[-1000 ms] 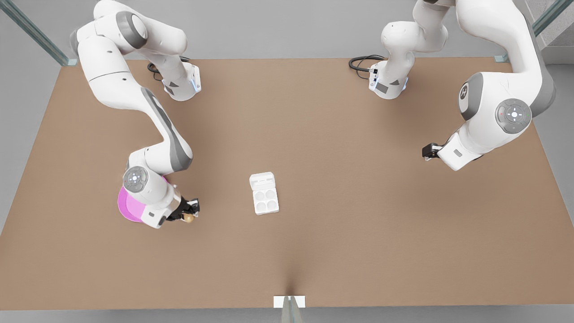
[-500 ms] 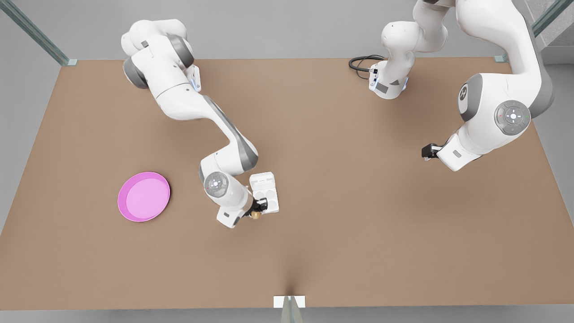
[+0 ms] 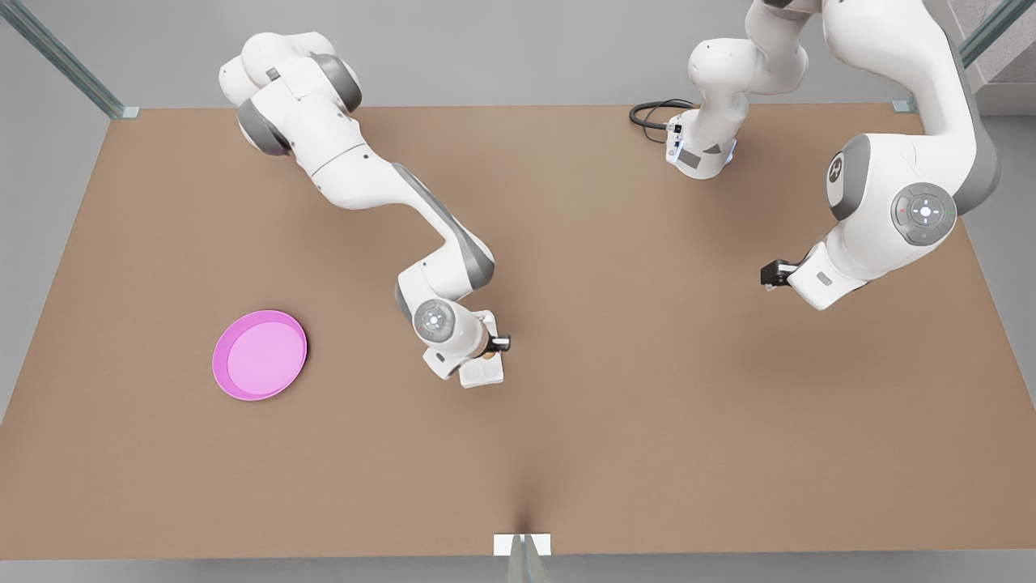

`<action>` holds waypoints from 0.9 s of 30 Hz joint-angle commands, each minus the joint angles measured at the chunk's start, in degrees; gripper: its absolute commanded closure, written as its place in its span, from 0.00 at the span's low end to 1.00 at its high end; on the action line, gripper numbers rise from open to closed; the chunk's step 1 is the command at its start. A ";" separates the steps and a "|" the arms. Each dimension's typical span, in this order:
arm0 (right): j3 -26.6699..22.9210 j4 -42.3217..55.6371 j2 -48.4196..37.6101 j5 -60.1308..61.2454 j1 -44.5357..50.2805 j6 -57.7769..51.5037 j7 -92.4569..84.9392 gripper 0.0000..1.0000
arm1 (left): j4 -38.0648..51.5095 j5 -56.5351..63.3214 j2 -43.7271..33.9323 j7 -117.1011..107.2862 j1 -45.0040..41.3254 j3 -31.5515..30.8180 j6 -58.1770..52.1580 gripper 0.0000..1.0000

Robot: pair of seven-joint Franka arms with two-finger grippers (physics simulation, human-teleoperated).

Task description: Pack egg into the box and close the box lid

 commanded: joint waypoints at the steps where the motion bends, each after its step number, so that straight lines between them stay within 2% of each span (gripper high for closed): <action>1: 0.02 0.01 -0.08 -0.65 0.06 -0.56 17.73 0.58 | 0.03 0.04 -0.03 -0.02 -0.01 -0.05 -0.02 0.00; 22: 0.10 -2.27 0.71 -1.00 -0.65 1.11 16.67 0.52 | 0.03 0.04 -0.03 -0.02 -0.01 -0.75 -0.02 0.00; 24: 0.10 -2.27 0.71 -1.00 -0.65 1.02 16.76 0.00 | 0.03 0.04 -0.03 -0.02 -0.01 -0.75 -0.02 0.00; 27: 0.10 -2.18 0.63 -1.00 -0.56 1.02 16.76 0.00 | 0.03 0.04 -0.03 -0.02 -0.01 -0.75 -0.02 0.00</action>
